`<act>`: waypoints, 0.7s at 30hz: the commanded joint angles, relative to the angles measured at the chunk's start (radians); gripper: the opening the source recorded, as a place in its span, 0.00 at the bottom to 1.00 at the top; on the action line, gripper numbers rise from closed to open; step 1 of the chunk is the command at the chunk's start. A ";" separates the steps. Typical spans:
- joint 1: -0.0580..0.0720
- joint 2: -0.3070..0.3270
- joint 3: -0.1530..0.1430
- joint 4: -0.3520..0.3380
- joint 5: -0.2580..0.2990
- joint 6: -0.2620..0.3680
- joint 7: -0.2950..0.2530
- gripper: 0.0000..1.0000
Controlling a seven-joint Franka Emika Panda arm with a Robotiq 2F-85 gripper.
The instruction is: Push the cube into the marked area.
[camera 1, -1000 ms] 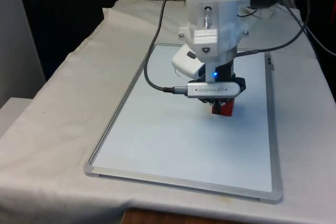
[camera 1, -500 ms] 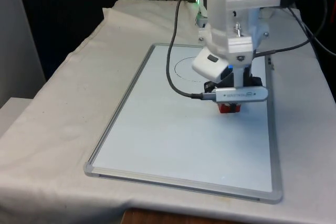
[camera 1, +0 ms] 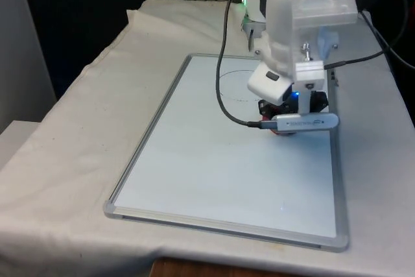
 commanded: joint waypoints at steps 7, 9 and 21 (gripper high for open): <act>-0.012 -0.023 -0.021 -0.033 0.003 0.014 -0.034 0.00; -0.014 -0.028 -0.026 -0.040 0.004 0.014 -0.040 0.00; -0.025 -0.060 -0.039 -0.095 0.003 0.000 -0.064 0.00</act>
